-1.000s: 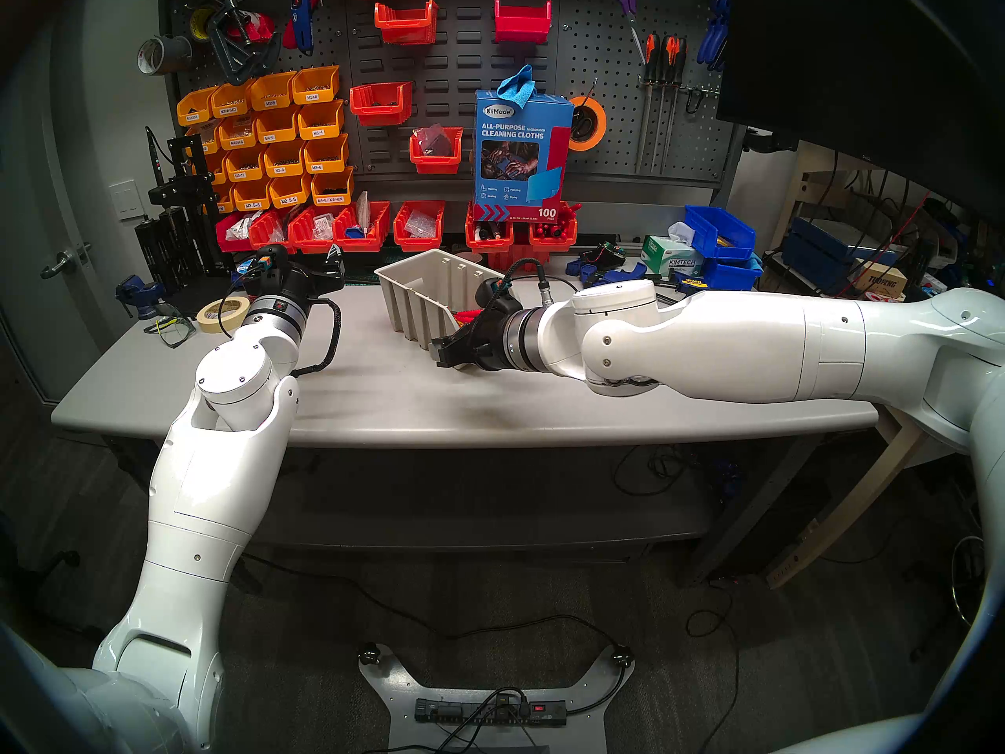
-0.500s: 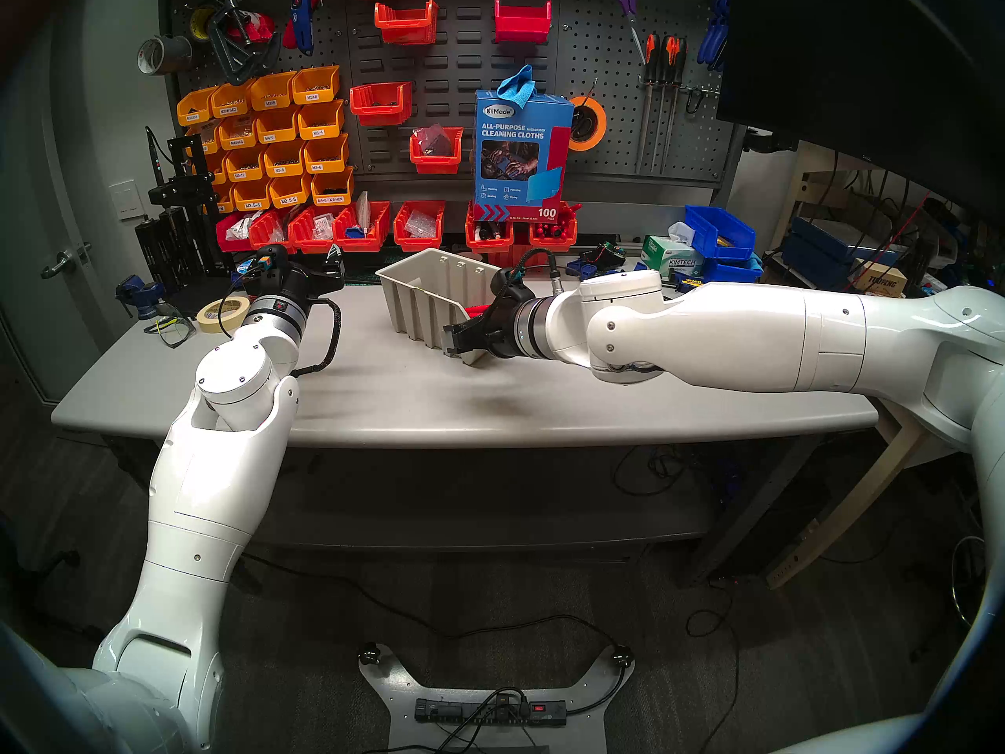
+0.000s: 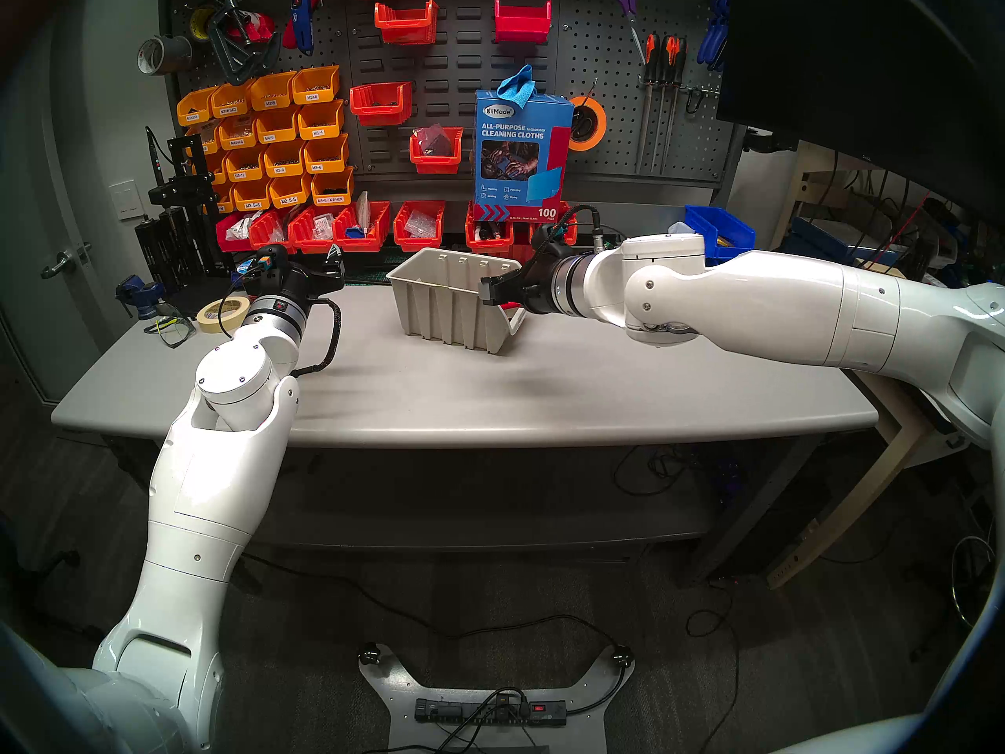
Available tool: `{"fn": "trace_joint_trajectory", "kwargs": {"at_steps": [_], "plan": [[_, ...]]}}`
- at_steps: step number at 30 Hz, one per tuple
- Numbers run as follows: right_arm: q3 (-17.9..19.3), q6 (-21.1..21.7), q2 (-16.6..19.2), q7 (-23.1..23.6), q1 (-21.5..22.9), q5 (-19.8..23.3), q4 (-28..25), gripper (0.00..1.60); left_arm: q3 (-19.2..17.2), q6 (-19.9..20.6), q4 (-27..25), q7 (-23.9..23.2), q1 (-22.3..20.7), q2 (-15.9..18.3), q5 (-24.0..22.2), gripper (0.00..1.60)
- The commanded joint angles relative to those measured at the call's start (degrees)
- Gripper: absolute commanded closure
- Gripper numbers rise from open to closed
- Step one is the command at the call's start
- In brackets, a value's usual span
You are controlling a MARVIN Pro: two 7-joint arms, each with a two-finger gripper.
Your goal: Take out tools from the storage box
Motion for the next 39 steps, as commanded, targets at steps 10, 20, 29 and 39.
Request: {"fn": "trace_joint_trajectory", "kwargs": {"at_steps": [10, 20, 29, 39], "plan": [[0.3, -1.3, 12.4, -3.3, 2.8, 0.5, 5.0, 0.0, 0.0, -0.1, -0.5, 0.0, -0.7, 0.0, 0.0, 0.0], [-2.0, -2.1, 17.6, -4.5, 2.5, 0.9, 6.1, 0.0, 0.0, -0.1, -0.6, 0.0, -0.7, 0.0, 0.0, 0.0], [-3.1, -4.0, 24.0, -2.7, 2.6, 0.5, 0.4, 0.0, 0.0, -0.1, -0.6, 0.0, -0.7, 0.0, 0.1, 0.0], [-3.3, -4.5, 24.6, -1.9, 2.6, 0.2, 0.0, 0.0, 1.8, -5.5, -0.3, -2.9, -0.7, 1.5, 2.2, 0.0]]}}
